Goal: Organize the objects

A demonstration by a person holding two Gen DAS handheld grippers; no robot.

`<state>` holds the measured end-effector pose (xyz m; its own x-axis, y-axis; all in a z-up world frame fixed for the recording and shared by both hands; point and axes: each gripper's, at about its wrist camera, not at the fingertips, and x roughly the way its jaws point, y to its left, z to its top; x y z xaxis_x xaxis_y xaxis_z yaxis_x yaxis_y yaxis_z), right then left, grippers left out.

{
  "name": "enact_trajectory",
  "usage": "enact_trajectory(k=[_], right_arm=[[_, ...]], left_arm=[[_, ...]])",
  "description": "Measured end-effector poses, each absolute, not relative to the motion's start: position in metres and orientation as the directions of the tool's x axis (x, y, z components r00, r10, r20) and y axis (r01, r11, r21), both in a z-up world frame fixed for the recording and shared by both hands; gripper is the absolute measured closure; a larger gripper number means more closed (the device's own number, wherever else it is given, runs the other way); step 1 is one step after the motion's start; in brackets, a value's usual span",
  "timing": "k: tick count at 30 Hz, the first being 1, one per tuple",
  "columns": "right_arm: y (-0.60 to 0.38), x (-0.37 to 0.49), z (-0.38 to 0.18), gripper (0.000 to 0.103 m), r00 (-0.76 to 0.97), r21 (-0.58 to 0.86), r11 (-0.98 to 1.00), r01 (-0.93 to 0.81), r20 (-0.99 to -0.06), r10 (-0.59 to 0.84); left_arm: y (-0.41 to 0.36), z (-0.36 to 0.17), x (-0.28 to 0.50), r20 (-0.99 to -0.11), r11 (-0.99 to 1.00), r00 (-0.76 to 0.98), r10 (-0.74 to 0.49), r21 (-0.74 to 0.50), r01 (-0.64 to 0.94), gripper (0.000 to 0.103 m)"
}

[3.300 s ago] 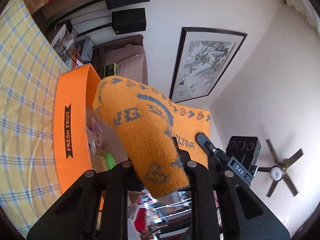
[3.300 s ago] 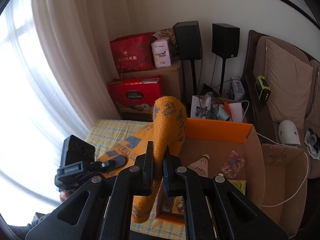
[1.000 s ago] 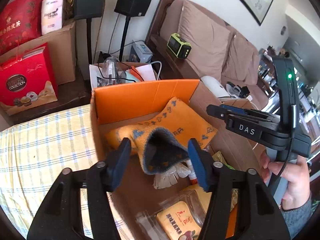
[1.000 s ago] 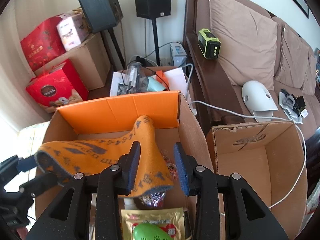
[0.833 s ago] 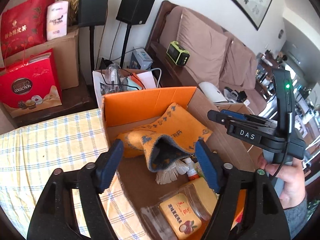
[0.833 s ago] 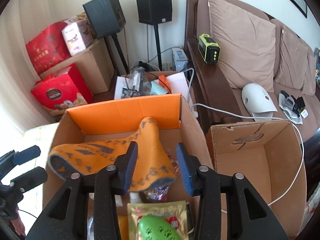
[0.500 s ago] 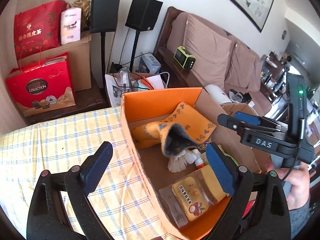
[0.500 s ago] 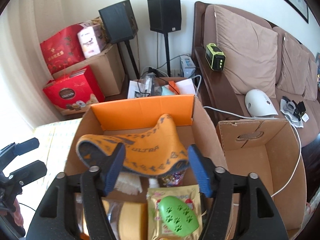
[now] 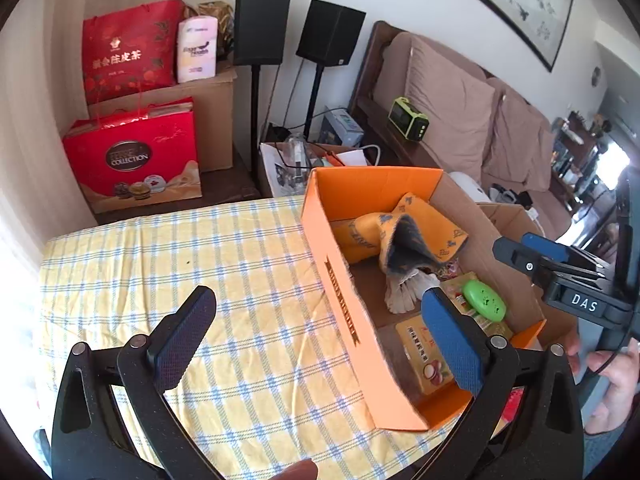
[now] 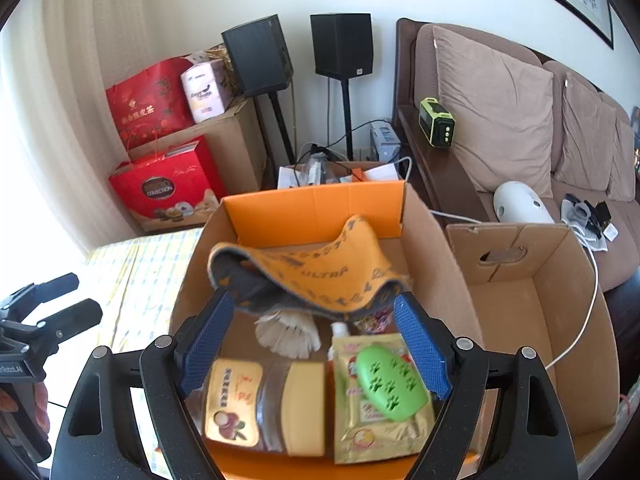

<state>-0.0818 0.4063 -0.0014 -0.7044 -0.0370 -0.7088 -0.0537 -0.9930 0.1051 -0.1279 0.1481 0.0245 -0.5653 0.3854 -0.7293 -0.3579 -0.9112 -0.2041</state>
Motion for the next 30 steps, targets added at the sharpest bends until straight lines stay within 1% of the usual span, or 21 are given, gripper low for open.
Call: enact_trajectory(k=[3,7,9,10,11,15,19,24,30], right_arm=[[0.396,-0.075,-0.003,0.016,-0.703,0.095,-0.995,-0.033,-0.71,-0.045],[0.384,-0.064,-0.005,0.014,-0.71,0.063,-0.998,-0.027,-0.704,-0.026],[0.378,-0.058,-0.005,0.01,-0.714,0.064,-0.998,-0.028,-0.699,-0.025],[0.375,-0.054,-0.006,0.004,-0.719,0.061,-0.998,-0.03,-0.695,-0.021],[0.372,-0.05,-0.006,0.0,-0.725,0.051,-0.998,-0.036,-0.689,-0.009],[0.36,-0.033,-0.012,0.001,-0.74,0.019,-0.998,-0.056,-0.672,0.029],[0.353,-0.023,-0.021,0.001,-0.736,0.032,-0.998,-0.062,-0.677,0.024],[0.344,-0.013,-0.028,0.001,-0.737,0.01,-0.998,-0.069,-0.674,0.044],[0.337,0.003,-0.032,0.001,-0.746,0.024,-0.997,-0.073,-0.665,0.038]], left_arm=[[0.143,0.025,-0.118,-0.732,-0.919,-0.58,0.358,-0.166,-0.357,0.0],[0.134,0.026,-0.104,-0.721,-0.928,-0.604,0.339,-0.15,-0.342,0.0],[0.128,0.024,-0.098,-0.719,-0.929,-0.606,0.34,-0.158,-0.335,0.0],[0.124,0.024,-0.095,-0.715,-0.93,-0.61,0.34,-0.162,-0.329,0.0],[0.119,0.023,-0.091,-0.71,-0.934,-0.62,0.336,-0.163,-0.319,0.0],[0.102,0.017,-0.077,-0.698,-0.949,-0.649,0.302,-0.155,-0.275,0.0],[0.09,0.009,-0.068,-0.708,-0.962,-0.657,0.259,-0.13,-0.239,0.0],[0.07,0.001,-0.051,-0.703,-0.967,-0.665,0.252,-0.158,-0.2,0.0],[0.058,-0.007,-0.034,-0.708,-0.978,-0.675,0.207,-0.133,-0.16,0.0]])
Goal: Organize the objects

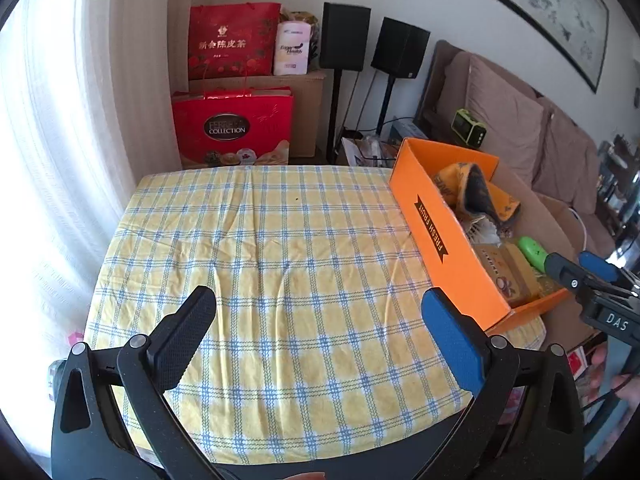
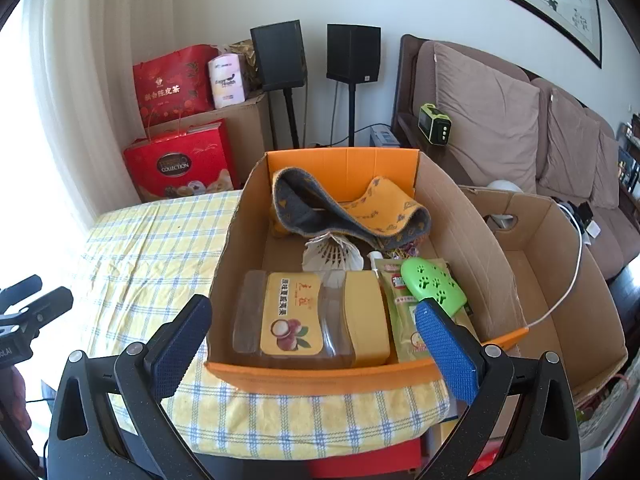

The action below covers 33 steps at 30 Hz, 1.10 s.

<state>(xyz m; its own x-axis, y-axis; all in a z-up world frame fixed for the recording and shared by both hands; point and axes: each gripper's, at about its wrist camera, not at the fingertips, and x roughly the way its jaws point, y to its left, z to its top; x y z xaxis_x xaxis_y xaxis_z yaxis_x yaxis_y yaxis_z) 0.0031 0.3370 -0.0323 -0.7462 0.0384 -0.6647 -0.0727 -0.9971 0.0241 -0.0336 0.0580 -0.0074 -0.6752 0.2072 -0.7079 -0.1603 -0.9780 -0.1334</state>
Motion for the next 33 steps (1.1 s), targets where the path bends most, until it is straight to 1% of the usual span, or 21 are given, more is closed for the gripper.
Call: enact_trajectory(k=[4,10,13,17,20,33], right_arm=[[0.333,0.014,-0.034,0.001,-0.75,0.021,-0.997,-0.076,-0.66,0.043],[0.325,0.028,-0.037,0.001,-0.75,-0.02,-0.996,-0.085,-0.657,0.077],[0.325,0.032,-0.041,0.001,-0.734,-0.02,-0.996,-0.085,-0.675,0.076],[0.322,0.04,-0.047,0.001,-0.727,-0.029,-0.996,-0.083,-0.682,0.081],[0.322,0.044,-0.049,0.001,-0.722,-0.017,-0.997,-0.081,-0.688,0.071],[0.316,0.049,-0.046,0.001,-0.728,-0.009,-0.997,-0.077,-0.683,0.062]], left_arm=[[0.057,-0.009,-0.023,-0.703,-0.982,-0.686,0.188,-0.11,-0.156,0.0],[0.056,-0.014,-0.011,-0.71,-0.981,-0.678,0.193,-0.118,-0.156,0.0],[0.058,-0.018,-0.007,-0.729,-0.979,-0.655,0.198,-0.115,-0.167,0.0],[0.055,-0.016,0.002,-0.726,-0.98,-0.659,0.197,-0.118,-0.163,0.0],[0.055,-0.015,0.005,-0.726,-0.982,-0.664,0.18,-0.099,-0.158,0.0],[0.053,-0.022,0.006,-0.74,-0.984,-0.649,0.176,-0.111,-0.141,0.0]])
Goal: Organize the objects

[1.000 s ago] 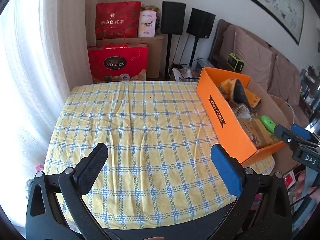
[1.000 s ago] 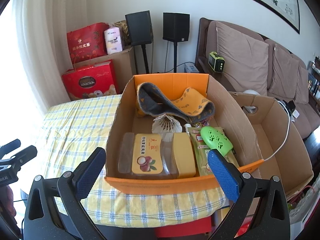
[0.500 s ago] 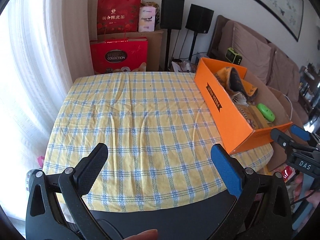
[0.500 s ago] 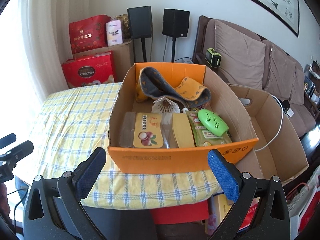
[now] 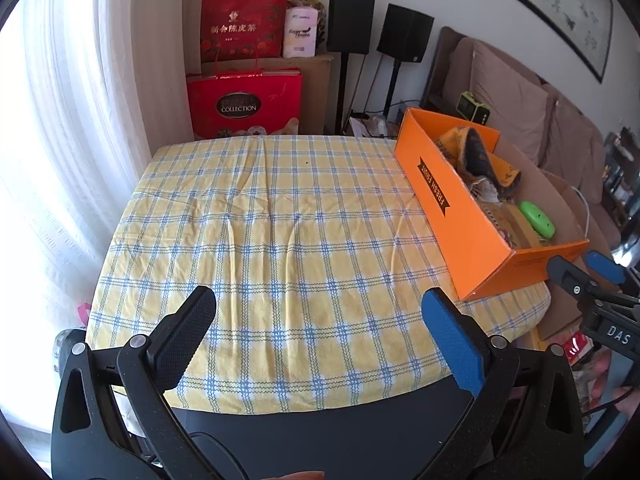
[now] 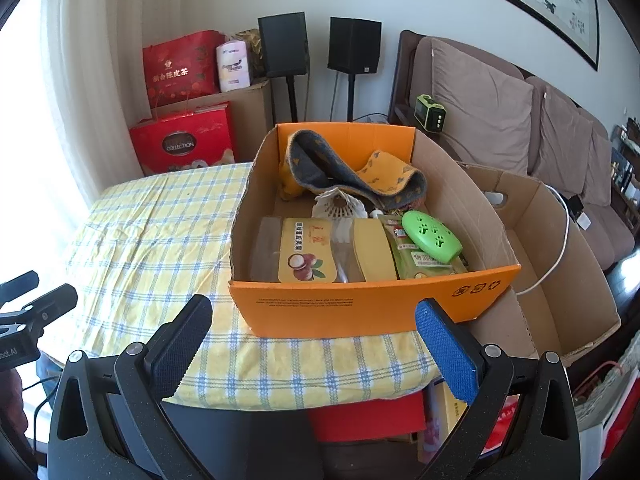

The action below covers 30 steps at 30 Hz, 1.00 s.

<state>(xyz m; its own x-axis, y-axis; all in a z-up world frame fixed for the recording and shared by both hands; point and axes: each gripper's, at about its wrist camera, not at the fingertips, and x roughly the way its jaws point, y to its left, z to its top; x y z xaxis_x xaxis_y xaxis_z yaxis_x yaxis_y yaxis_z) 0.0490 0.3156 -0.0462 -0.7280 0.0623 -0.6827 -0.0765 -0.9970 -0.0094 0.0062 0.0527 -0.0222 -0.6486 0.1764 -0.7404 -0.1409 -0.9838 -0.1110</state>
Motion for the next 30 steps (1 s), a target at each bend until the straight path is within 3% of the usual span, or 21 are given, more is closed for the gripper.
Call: enact_trajectory(k=[30], right_arm=[[0.3112,0.0476,-0.0478,0.001,-0.723,-0.002,-0.997,-0.081,-0.688,0.06]], left_arm=[[0.0523,-0.0258,0.0076,-0.743,-0.984,-0.645,0.179,-0.126,-0.128,0.0]])
